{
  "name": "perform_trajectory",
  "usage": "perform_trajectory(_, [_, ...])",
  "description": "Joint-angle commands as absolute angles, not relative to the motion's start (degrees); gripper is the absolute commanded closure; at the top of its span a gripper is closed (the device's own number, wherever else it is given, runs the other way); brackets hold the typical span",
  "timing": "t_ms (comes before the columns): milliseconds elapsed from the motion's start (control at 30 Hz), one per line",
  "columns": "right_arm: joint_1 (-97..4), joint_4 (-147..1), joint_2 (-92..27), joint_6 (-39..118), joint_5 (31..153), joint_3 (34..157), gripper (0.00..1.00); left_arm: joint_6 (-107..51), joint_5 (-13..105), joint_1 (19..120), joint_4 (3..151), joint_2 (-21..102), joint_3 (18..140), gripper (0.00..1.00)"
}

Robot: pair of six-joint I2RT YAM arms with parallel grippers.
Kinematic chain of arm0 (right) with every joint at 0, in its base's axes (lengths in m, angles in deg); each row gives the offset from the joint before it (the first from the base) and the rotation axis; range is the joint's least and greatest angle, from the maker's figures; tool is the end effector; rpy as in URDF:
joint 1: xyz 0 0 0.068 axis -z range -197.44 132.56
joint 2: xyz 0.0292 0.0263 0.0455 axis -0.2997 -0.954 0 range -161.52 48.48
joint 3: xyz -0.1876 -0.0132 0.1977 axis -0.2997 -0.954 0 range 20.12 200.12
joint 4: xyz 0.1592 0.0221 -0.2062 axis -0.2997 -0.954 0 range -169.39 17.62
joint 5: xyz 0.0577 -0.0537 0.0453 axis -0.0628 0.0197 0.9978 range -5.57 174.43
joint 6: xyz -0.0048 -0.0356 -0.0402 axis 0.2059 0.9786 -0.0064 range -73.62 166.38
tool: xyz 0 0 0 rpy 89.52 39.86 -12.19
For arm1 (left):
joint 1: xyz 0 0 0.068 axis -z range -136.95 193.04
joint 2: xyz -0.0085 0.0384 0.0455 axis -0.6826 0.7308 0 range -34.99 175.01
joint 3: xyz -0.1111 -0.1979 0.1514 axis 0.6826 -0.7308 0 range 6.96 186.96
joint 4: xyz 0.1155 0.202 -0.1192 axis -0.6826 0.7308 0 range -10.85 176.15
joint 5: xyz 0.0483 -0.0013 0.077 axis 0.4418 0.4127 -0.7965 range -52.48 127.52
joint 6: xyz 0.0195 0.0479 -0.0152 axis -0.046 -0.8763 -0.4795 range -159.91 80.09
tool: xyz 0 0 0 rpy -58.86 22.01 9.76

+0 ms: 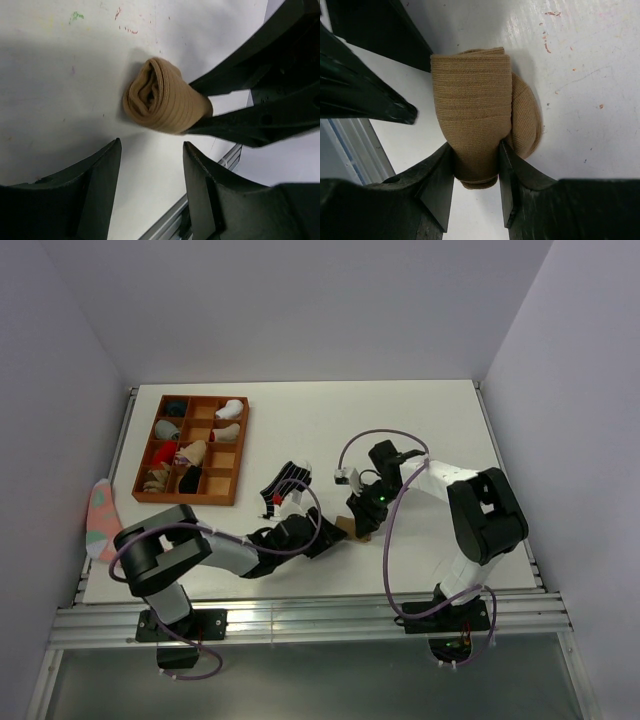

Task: Roll the socks
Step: Pick up the sock at the center of the board.

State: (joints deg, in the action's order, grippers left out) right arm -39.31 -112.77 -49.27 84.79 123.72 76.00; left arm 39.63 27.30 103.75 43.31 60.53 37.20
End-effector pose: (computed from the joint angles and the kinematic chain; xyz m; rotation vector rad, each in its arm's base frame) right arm 0.2624 0.1295 0.1557 -1.4432 2.3533 0.9481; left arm 0.1509 -0.2561 0.1253 -0.5057 2.2986 -1.2189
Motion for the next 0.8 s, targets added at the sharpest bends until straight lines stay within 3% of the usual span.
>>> perform_trajectory(0, [-38.8, -116.15, -51.45, 85.31, 121.34, 76.2, 0.79, 44.72, 21.54, 105.09, 37.14, 63.61, 40.7, 0.43])
perform_trajectory(333, [-37.66, -119.14, -52.41, 86.37, 124.42, 78.39, 0.8, 53.16, 10.73, 109.31, 28.35, 70.3, 41.06, 0.42])
perform_trajectory(767, [-37.48, -124.76, -51.89, 84.79, 131.71, 83.49, 0.82, 61.07, 8.34, 111.07, 24.39, 75.66, 41.94, 0.42])
